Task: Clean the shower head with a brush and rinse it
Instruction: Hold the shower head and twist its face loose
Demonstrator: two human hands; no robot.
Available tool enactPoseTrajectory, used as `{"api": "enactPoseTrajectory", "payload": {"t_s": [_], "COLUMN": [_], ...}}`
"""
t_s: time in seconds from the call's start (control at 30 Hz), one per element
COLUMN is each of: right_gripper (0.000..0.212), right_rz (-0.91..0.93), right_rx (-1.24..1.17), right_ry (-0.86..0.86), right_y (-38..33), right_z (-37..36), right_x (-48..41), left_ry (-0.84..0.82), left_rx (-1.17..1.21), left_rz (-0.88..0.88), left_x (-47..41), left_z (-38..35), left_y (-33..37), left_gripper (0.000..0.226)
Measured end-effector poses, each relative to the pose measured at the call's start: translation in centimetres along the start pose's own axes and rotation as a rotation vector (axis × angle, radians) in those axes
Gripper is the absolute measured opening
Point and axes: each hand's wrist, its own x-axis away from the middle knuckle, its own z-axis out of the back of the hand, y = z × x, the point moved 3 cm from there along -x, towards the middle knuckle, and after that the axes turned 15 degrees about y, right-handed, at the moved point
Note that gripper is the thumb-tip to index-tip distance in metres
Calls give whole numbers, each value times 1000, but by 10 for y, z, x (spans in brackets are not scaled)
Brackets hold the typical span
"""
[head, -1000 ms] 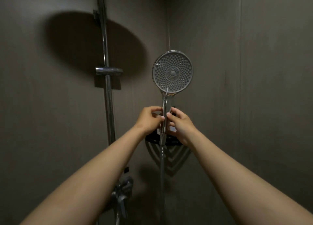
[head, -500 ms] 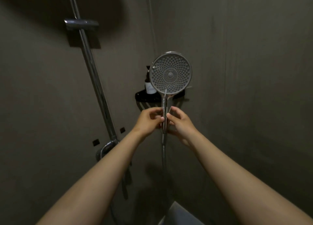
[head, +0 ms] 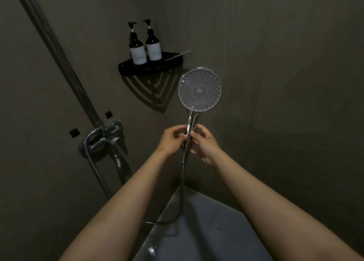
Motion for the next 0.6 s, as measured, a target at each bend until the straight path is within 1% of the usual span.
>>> {"api": "enactPoseTrajectory", "payload": {"t_s": [0.17, 0.27, 0.4, 0.6], "right_gripper": [37, 38, 39, 41], "right_rz": [-116, -184, -251, -298], "right_rx": [-40, -55, -105, -144], "right_ry": [77, 132, 200, 281], "right_y": [36, 58, 90, 107], "right_z": [33, 48, 66, 82], "right_x": [1, 7, 12, 24], "left_ry": [-19, -2, -14, 30], "left_rx": [-12, -25, -2, -49], "left_rz": [72, 97, 200, 212], "left_x": [19, 34, 56, 70], "left_z": [-32, -50, -68, -83], "left_y": [-39, -59, -88, -115], "left_gripper": [38, 37, 35, 29]}}
